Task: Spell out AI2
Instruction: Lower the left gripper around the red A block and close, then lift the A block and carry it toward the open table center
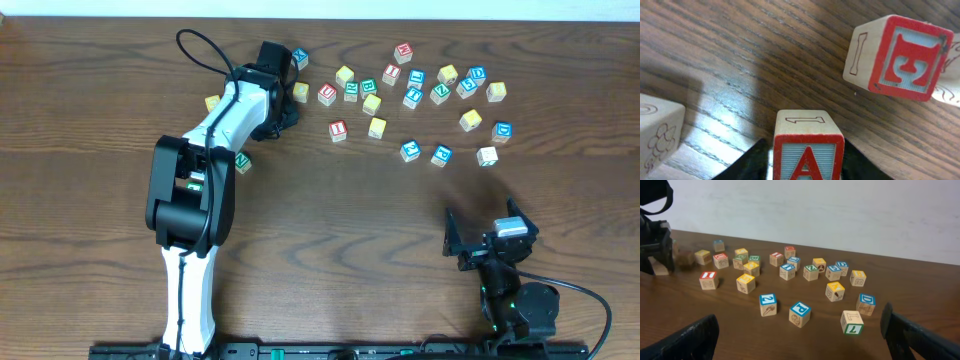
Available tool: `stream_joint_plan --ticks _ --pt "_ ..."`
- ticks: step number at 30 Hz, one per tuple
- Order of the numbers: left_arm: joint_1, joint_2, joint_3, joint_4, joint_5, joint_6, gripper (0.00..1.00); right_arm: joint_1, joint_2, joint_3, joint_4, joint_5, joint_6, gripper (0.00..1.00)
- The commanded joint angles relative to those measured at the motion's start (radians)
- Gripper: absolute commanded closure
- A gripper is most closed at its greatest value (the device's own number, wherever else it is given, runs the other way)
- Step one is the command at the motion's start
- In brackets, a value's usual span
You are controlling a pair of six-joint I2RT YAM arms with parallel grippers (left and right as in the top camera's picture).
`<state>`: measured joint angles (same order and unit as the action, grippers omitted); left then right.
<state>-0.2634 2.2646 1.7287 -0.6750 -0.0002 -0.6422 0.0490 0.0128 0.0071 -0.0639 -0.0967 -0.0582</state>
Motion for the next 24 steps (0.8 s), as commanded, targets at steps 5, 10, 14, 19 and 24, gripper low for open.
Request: stream_joint_plan --ticks 5,10,14,19,24 --pt "0.005 0.017 0.024 0.000 -0.020 0.022 0.63 -0.007 -0.003 -0.002 -0.004 0.004 0.013 0.01" --pt "0.005 0.017 0.024 0.000 -0.020 0.039 0.62 -0.007 -0.003 -0.002 -0.004 0.004 0.013 0.01" --pt "0.005 0.017 0.024 0.000 -0.020 0.047 0.64 -0.007 -0.003 -0.002 -0.004 0.004 0.013 0.01" --pt "0.005 0.017 0.024 -0.001 -0.020 0.048 0.71 -0.007 -0.003 -0.002 -0.004 0.004 0.013 0.01" --pt "0.005 0.015 0.024 -0.002 -0.019 0.067 0.75 -0.007 -0.003 -0.002 -0.004 0.004 0.013 0.01"
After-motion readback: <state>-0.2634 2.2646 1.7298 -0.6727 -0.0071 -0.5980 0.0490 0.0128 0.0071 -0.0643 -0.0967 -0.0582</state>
